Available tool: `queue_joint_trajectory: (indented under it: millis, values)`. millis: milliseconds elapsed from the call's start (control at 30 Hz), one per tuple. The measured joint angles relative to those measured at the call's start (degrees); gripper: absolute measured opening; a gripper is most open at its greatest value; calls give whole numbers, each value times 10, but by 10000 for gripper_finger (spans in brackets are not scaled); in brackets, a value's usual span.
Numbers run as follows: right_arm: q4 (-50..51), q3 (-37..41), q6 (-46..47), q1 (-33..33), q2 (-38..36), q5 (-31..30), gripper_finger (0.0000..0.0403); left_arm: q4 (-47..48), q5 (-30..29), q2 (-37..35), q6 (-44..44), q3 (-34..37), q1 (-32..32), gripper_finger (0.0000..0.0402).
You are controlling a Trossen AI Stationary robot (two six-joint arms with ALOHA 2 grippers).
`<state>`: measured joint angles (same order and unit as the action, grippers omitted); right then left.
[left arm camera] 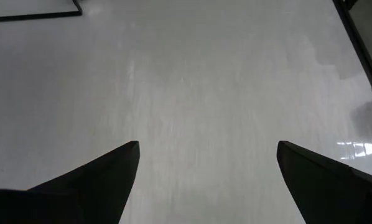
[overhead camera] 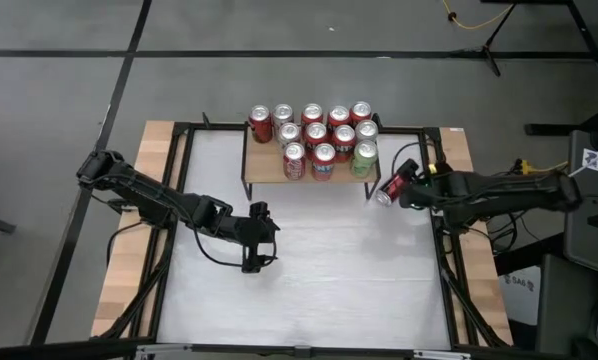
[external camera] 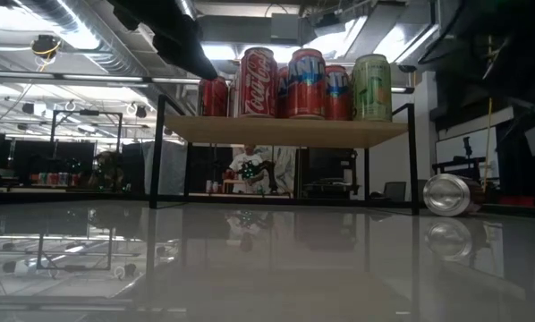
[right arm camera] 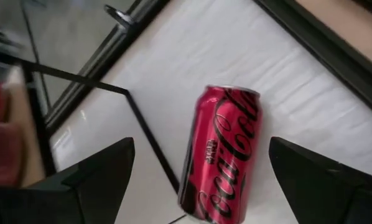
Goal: Place canned beverage on shelf
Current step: Put the red black soda can on the shelf aligned with the other red black soda can
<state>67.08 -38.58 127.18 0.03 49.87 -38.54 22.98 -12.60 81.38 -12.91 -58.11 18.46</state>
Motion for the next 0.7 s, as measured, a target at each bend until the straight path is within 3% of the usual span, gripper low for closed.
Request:
queue_joint_trajectory:
  millis: [300, 700]
  values:
    - [-79, 51, -4, -64, 18, 50, 360, 0, 0, 0, 0, 0, 0, 370]
    - [-170, 88, -31, -97, 22, 69, 360, 0, 0, 0, 0, 0, 0, 370]
